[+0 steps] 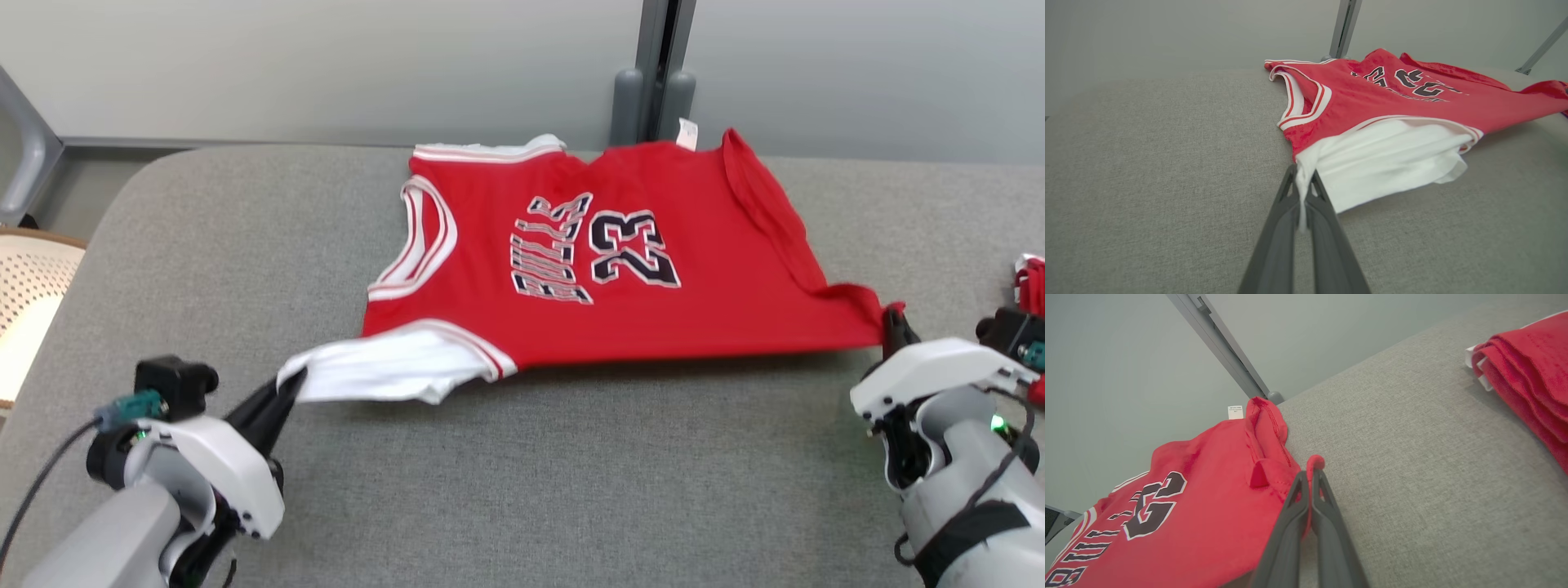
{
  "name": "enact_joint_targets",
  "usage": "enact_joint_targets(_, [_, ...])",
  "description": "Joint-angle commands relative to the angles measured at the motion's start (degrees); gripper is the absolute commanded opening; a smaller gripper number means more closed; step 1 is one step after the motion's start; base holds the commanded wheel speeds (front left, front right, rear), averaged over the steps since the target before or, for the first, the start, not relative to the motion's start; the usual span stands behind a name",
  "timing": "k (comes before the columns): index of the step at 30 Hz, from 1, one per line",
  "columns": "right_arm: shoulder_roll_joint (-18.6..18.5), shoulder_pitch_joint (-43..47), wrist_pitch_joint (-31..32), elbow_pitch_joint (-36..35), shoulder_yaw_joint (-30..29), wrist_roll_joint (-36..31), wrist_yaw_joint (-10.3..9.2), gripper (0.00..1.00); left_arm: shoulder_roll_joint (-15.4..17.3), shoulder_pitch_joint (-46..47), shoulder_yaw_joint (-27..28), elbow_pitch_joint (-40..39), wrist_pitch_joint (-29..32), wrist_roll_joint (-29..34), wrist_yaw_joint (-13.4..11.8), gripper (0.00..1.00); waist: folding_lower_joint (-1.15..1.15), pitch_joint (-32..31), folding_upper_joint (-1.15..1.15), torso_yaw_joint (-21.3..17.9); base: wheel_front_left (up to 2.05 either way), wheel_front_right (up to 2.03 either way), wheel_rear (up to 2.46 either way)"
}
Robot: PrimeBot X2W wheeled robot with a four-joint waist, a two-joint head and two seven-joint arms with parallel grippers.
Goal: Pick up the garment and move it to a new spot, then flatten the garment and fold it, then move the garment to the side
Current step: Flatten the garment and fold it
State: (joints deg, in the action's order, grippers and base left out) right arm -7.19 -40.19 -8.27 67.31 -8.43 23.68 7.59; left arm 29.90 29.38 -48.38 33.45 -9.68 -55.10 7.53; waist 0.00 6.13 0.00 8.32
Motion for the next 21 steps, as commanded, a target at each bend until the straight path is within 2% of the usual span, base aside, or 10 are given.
enact_joint_targets(1, [-1.3, 2.0, 0.3, -0.9, 0.3, 1.1, -0.18, 0.0, 1.4, -1.4, -0.3, 0.1, -0.2, -0.4, -0.1, 0.0, 0.0, -1.4, 0.0, -0.1, 0.0, 0.0, 0.0])
enact_joint_targets(5, [-1.4, 4.8, 1.7, -2.3, 1.8, 3.1, -0.18, 0.0, 1.9, -3.3, -1.4, -0.6, -0.3, -0.6, -0.1, 0.0, 0.0, -2.8, 0.0, -0.1, 0.0, 0.0, 0.0])
enact_joint_targets(12, [-3.8, 11.4, 4.8, -7.8, 5.8, 6.9, -0.18, 0.0, 3.2, -7.6, -2.8, -2.1, 0.7, -1.6, -0.1, 0.0, 0.0, -5.2, 0.0, -0.3, 0.0, 0.0, 0.0])
enact_joint_targets(17, [-6.7, 16.2, 9.6, -12.2, 11.5, 6.2, -0.18, 0.0, 4.7, -10.5, -4.1, -5.3, 2.5, -2.9, -0.1, 0.0, 0.0, -6.3, 0.0, -0.1, 0.0, 0.0, 0.0])
enact_joint_targets(21, [-9.2, 19.7, 15.0, -16.3, 13.1, 7.6, -0.18, 0.0, 6.7, -12.7, -5.4, -8.5, 4.7, -4.3, -0.1, 0.0, 0.0, -7.2, 0.0, 0.0, 0.0, 0.0, 0.0])
